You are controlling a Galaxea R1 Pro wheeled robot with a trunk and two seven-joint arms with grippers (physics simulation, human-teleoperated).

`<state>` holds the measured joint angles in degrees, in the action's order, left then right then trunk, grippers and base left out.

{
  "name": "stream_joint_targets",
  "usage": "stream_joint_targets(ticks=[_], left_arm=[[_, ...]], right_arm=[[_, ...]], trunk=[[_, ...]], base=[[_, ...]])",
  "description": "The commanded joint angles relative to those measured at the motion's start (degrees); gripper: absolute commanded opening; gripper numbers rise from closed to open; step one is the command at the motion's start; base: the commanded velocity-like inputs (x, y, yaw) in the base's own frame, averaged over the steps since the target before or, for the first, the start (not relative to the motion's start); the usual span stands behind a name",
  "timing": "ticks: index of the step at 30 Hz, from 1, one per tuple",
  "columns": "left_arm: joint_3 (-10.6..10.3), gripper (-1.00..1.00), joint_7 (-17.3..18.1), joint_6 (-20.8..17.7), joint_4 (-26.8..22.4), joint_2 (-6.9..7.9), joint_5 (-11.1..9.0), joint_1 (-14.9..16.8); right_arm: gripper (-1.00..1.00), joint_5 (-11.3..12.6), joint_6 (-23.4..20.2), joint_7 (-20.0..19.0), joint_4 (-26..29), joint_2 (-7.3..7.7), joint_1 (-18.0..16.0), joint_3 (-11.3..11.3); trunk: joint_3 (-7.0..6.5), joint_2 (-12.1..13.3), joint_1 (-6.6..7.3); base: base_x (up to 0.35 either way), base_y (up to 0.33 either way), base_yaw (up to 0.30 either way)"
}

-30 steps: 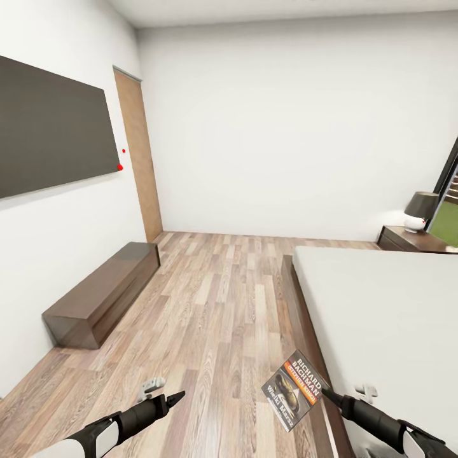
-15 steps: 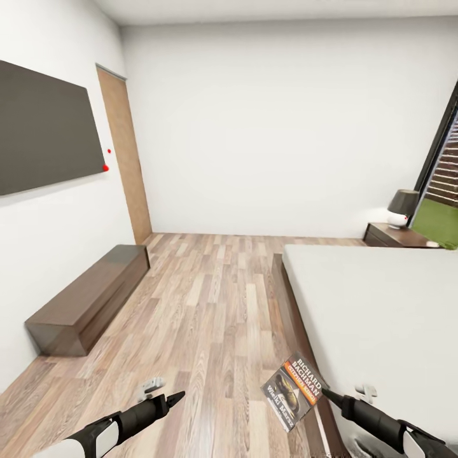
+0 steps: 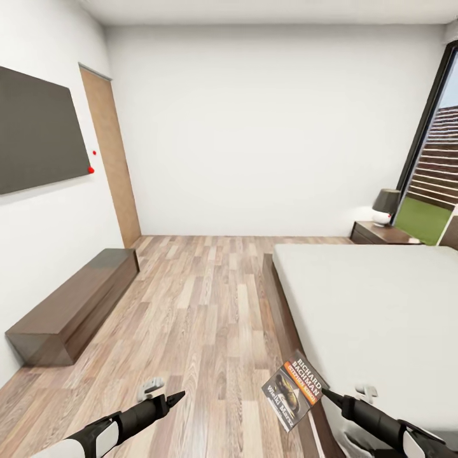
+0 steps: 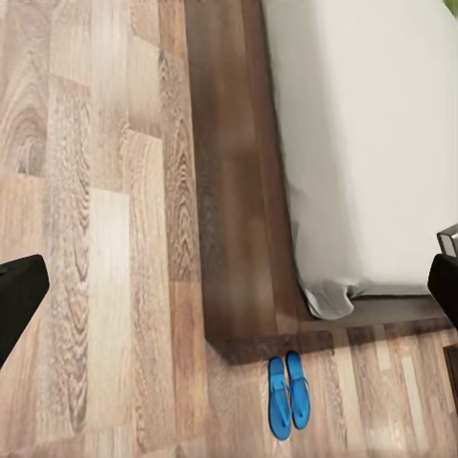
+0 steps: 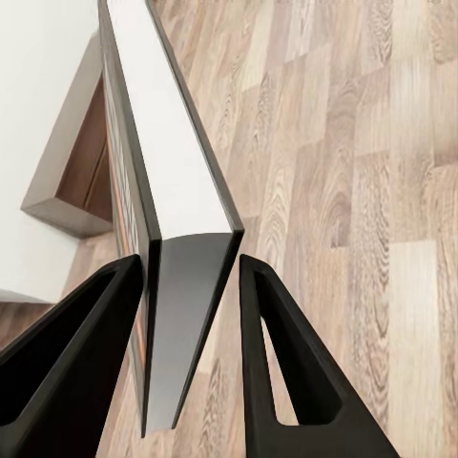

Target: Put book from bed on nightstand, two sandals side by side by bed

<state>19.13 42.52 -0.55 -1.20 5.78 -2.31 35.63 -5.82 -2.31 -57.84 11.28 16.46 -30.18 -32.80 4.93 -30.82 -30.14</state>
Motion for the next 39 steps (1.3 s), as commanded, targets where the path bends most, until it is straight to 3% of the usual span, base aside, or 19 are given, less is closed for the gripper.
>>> stream_joint_targets(ticks=[1, 39], left_arm=[[-0.1, 1.00, 0.2, -0.1, 0.1, 0.02, -0.2, 0.1], [-0.1, 1.00, 0.2, -0.1, 0.0, 0.02, -0.2, 0.1]], right_arm=[[-1.00, -0.6, -0.2, -0.3, 0.1, -0.02, -0.1, -0.5], [-1.00, -0.6, -0.2, -0.3, 0.1, -0.02, -0.1, -0.5]], trunk=[[0.02, -0.1, -0.03], [-3.42, -0.1, -0.03]], base=[[0.000, 0.000, -0.052], [0.000, 0.000, -0.061]])
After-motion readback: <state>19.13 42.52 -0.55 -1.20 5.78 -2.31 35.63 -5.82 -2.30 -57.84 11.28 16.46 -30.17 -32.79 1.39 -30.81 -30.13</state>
